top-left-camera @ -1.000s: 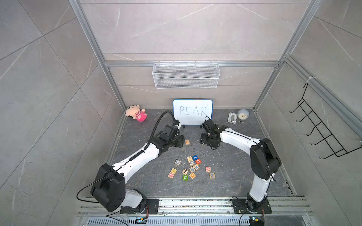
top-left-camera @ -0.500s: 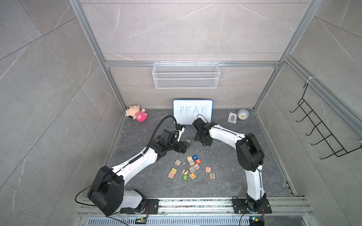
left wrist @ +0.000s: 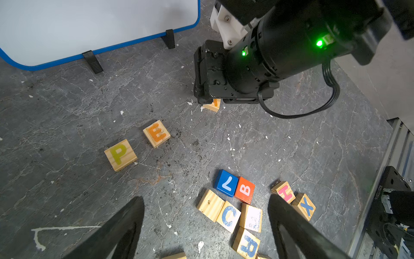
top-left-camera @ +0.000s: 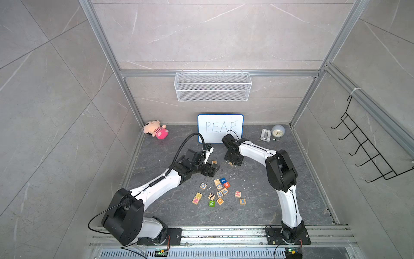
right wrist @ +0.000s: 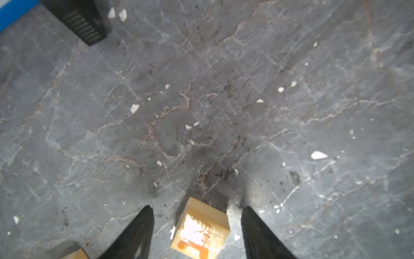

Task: Spell the uppercase word “pear” with letter blocks
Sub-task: Adjust the letter block at the center of the board, then pick up the letter block from the center of the board.

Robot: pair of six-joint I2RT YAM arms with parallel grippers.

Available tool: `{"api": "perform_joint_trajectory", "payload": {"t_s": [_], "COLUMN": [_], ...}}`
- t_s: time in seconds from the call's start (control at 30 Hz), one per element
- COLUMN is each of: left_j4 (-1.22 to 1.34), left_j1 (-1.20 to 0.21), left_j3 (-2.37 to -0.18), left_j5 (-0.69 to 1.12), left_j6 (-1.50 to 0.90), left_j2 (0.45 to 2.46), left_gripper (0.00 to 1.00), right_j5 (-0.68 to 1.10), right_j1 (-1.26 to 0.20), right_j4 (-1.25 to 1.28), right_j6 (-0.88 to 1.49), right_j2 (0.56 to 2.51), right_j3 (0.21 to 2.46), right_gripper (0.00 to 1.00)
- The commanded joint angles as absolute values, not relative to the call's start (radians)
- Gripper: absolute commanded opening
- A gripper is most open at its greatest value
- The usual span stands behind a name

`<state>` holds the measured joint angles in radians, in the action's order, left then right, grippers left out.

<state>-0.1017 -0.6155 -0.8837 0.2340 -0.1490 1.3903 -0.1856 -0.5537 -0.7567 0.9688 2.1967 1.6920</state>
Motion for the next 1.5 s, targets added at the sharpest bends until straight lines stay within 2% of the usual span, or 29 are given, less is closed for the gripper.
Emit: {"api": "perform_joint_trajectory", "payload": {"t_s": [0.0, 0.23, 0.33, 0.57, 0.73, 0.77, 0.83, 0.9, 0.97, 1.03, 1.17, 1.3, 1.47], "left_j4": [-0.066, -0.081, -0.085, -0.097, -0.101, -0.103, -0.109, -0.114, -0.121, -0.118, -0.112, -0.097, -0.097], "left_j1": [-0.618, -0.617, -0.618, -0.618, -0.618, -0.618, -0.618, -0.618, -0.617, -0.617, -0.618, -0.618, -0.617], "left_j3": [-0.914, -0.926, -0.926, -0.931, -0.934, -0.934, -0.935, -0.929, -0.925, -0.915, -0.912, -0.914, -0.916], "left_j5": [0.252, 0.232, 0.225, 0.213, 0.184, 0.182, 0.179, 0.175, 0.171, 0.170, 0.174, 0.191, 0.200], "left_j6": [-0.132, -0.146, -0.142, -0.151, -0.155, -0.156, -0.155, -0.156, -0.150, -0.145, -0.148, -0.155, -0.156], "left_j2": [1.412, 1.414, 1.413, 1.411, 1.411, 1.410, 1.403, 1.392, 1.384, 1.380, 1.387, 1.393, 1.387], "left_gripper": [0.92, 0.92, 0.92, 0.91, 0.92, 0.91, 0.91, 0.91, 0.92, 0.92, 0.91, 0.91, 0.91], "right_j5": [-0.163, -0.130, -0.121, -0.116, -0.105, -0.100, -0.142, -0.155, -0.170, -0.159, -0.070, 0.024, 0.060], "right_j1": [-0.554, -0.560, -0.561, -0.575, -0.598, -0.601, -0.606, -0.606, -0.600, -0.595, -0.583, -0.581, -0.580], "right_j4": [-0.781, -0.768, -0.750, -0.755, -0.806, -0.823, -0.880, -0.879, -0.885, -0.865, -0.774, -0.744, -0.811], "right_j6": [0.954, 0.946, 0.932, 0.874, 0.798, 0.783, 0.754, 0.697, 0.650, 0.585, 0.396, 0.204, 0.039], "right_j2": [2.253, 2.259, 2.261, 2.295, 2.371, 2.387, 2.400, 2.374, 2.339, 2.303, 2.230, 2.191, 2.223], "right_j3": [1.732, 1.718, 1.711, 1.773, 1.906, 1.936, 1.982, 1.972, 1.953, 1.920, 1.812, 1.762, 1.806], "right_gripper": [0.61, 0.53, 0.44, 0.41, 0.40, 0.41, 0.50, 0.53, 0.61, 0.70, 0.82, 0.83, 0.78]}}
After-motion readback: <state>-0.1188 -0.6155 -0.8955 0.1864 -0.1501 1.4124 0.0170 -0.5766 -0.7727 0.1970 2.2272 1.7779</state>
